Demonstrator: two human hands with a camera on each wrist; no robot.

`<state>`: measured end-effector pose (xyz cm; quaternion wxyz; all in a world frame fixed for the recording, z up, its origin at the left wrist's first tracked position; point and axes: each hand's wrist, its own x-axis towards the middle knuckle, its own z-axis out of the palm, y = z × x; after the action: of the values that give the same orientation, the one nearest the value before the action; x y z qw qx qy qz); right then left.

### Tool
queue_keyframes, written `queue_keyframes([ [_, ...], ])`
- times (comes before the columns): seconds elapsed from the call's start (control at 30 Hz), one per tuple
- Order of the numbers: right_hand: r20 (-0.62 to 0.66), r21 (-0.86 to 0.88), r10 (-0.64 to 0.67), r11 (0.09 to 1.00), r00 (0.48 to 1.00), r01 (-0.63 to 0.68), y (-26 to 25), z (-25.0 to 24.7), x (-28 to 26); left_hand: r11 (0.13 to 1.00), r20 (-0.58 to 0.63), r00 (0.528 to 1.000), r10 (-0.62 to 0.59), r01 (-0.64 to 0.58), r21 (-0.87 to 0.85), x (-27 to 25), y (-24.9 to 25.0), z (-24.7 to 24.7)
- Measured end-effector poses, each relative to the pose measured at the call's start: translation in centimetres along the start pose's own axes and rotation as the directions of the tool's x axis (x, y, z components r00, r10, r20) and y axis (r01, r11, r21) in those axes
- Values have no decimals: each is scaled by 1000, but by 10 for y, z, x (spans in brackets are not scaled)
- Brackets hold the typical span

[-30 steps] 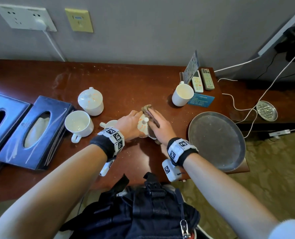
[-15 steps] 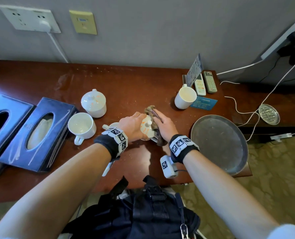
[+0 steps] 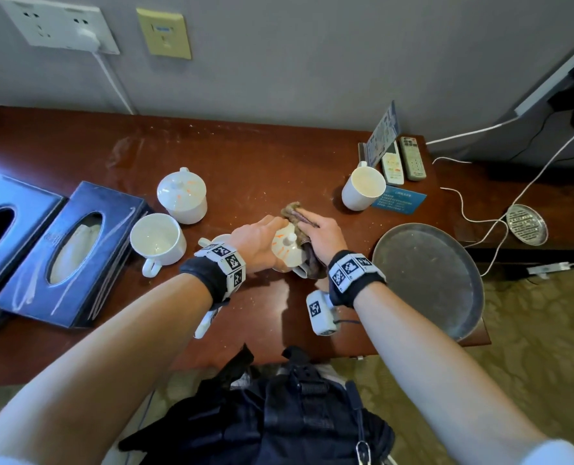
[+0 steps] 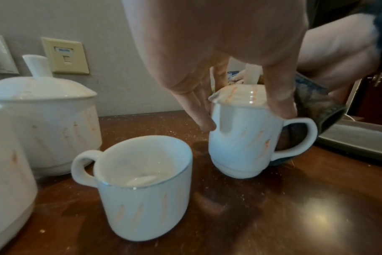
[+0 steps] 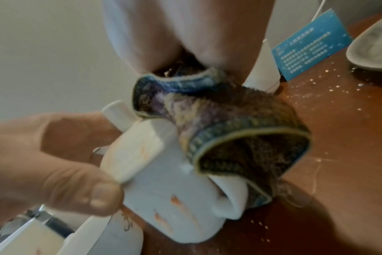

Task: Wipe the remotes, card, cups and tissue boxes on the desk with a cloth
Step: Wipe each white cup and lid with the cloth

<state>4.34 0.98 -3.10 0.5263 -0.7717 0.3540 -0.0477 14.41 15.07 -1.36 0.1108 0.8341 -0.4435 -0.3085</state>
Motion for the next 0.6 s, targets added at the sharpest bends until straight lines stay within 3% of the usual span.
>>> queue_keyframes([
  [0.27,-30,-73,-137,988,990,134,19,-5,-62,998,-17,999,-30,29,-57,-2,-2,1],
  [0.43,-7,-71,-110,991,994,110,8,-5,-31,995,-30,999,-38,35,-91,-2,0,3],
  [0.6,-79,-39,1,999,997,-4,1,1,-2,996,-33,998,-59,57,-62,-6,6,-1],
])
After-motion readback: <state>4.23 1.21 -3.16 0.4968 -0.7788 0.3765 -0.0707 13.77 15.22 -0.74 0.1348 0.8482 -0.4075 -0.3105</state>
